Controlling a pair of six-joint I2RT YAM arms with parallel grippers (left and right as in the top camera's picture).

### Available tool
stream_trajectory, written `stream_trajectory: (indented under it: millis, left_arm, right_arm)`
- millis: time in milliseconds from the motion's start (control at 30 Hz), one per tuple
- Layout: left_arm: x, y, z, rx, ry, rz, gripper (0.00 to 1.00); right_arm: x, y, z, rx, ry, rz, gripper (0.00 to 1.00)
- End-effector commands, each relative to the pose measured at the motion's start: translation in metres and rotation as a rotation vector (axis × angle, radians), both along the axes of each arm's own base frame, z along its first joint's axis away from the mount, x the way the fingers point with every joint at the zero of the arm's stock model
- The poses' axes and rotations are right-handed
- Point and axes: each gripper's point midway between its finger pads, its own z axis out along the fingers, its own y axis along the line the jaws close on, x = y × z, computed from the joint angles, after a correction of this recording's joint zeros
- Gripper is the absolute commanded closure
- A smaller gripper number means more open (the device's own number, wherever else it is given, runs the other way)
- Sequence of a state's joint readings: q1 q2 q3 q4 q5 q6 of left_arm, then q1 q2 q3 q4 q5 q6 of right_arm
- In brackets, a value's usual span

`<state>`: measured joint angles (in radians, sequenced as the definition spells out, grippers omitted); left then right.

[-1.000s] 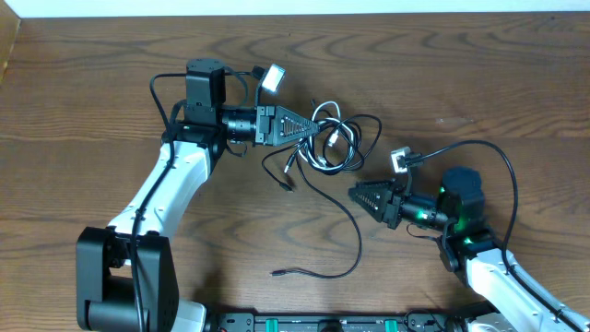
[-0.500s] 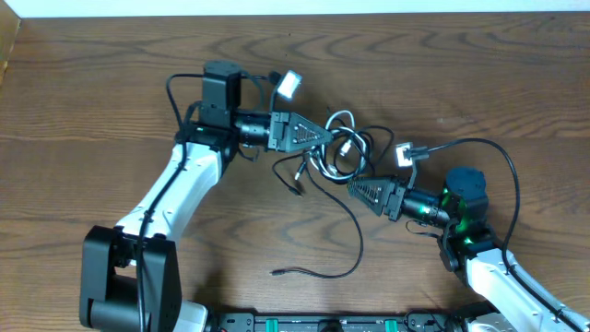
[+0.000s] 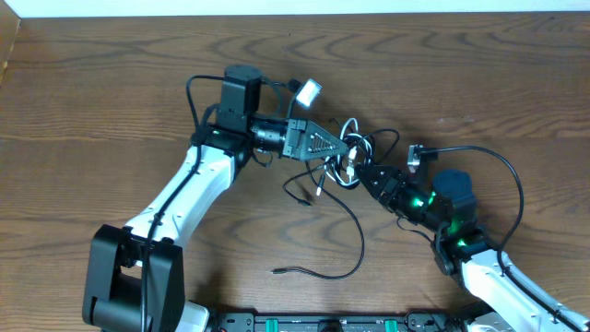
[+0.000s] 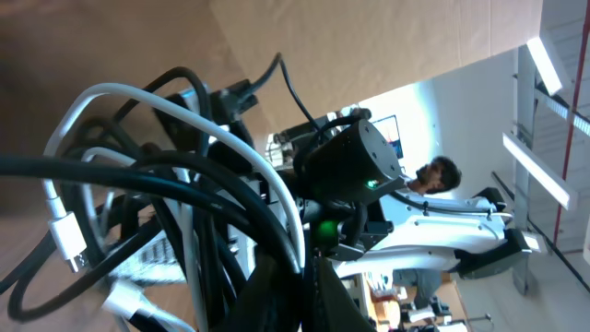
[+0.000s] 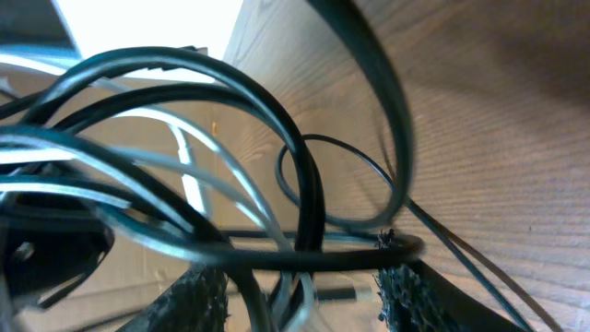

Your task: Untangle cables

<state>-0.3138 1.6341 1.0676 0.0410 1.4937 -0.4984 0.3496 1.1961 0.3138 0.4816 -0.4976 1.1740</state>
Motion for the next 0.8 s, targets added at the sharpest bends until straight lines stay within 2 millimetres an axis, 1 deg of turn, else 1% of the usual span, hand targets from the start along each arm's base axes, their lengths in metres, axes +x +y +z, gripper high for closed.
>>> stream_trajectory:
  millis: [0,33,67,100,167,233,267,333,400,467,633,767]
  left_arm:
    - [-0.012,-0.006,0.017,-0.025,-0.029,-0.046,0.92]
    - [-0.014,-0.008,0.017,-0.025,-0.029,-0.052,0.92]
    - [-0.016,-0.009,0.017,-0.025,-0.029,-0.057,0.92]
    - [-0.017,-0.010,0.017,-0.026,-0.029,-0.061,0.92]
    - [-0.017,-0.011,0.018,-0.021,-0.010,-0.062,0.92]
    - [-0.017,-0.010,0.018,-0.018,0.011,-0.059,0.92]
    - [-0.017,-0.009,0.021,-0.030,0.003,-0.070,0.92]
    - [-0.018,-0.005,0.026,-0.054,-0.017,-0.089,0.92]
    - [-0.014,-0.001,0.028,-0.056,-0.016,-0.076,0.92]
    - [-0.007,0.003,0.030,-0.062,-0.037,-0.057,0.92]
    - [0.007,0.017,0.032,-0.067,-0.064,-0.006,0.92]
    - [0.018,0.031,0.032,-0.066,-0.065,0.040,0.92]
  right_arm:
    - [0.006,0.000,-0.003,-0.019,0.016,-0.080,0.51]
    - [0.005,0.001,-0.004,-0.027,0.015,-0.085,0.53]
    - [0.005,0.000,-0.007,-0.038,0.019,-0.096,0.59]
    - [0.005,-0.002,-0.011,-0.056,0.028,-0.114,0.67]
    - [0.005,-0.011,-0.027,-0.115,0.074,-0.167,0.86]
    - [0.001,-0.026,-0.047,-0.189,0.139,-0.223,0.98]
    - [-0.003,-0.035,-0.060,-0.240,0.180,-0.253,0.99]
    - [-0.010,-0.046,-0.074,-0.300,0.231,-0.283,0.99]
    - [-0.017,-0.056,-0.085,-0.364,0.263,-0.296,0.99]
    - [-0.018,-0.057,-0.087,-0.402,0.245,-0.271,0.99]
    - [-0.017,-0.055,-0.083,-0.452,0.175,-0.209,0.99]
    - [-0.016,-0.055,-0.083,-0.454,0.171,-0.206,0.99]
